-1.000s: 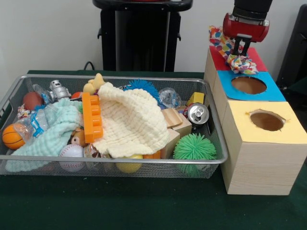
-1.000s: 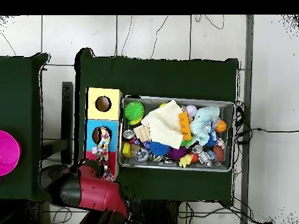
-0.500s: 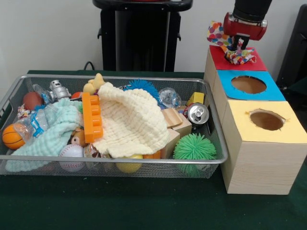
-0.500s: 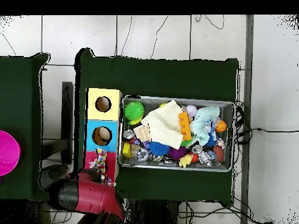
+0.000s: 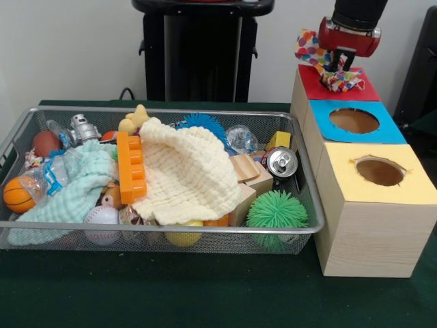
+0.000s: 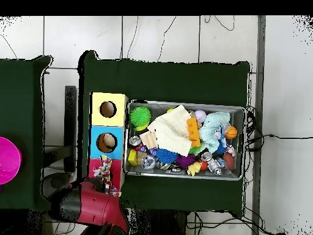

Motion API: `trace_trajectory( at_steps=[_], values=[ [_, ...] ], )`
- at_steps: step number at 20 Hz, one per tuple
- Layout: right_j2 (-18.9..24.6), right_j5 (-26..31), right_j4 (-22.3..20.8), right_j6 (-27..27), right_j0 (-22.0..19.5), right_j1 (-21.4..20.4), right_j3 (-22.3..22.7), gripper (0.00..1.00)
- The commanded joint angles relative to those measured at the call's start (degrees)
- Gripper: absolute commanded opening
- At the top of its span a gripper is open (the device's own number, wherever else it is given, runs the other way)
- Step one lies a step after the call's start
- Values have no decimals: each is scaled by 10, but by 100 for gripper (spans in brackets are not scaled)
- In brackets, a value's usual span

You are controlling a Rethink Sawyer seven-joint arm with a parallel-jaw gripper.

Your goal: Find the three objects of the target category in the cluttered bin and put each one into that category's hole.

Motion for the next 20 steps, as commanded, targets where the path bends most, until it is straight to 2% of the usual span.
trace_trajectory(
  at_steps=[1,2,4,8,11,20],
  values=[
    [-4,195,-32,151,31,24,-48,0],
    [-18,235,-47,147,35,22,-83,0],
    [-33,273,-66,127,31,23,-139,0],
    [-39,251,-85,91,15,44,-202,0],
    [-33,209,-98,72,5,51,-218,0],
    [-18,161,-124,53,-24,60,-254,0]
  ],
)
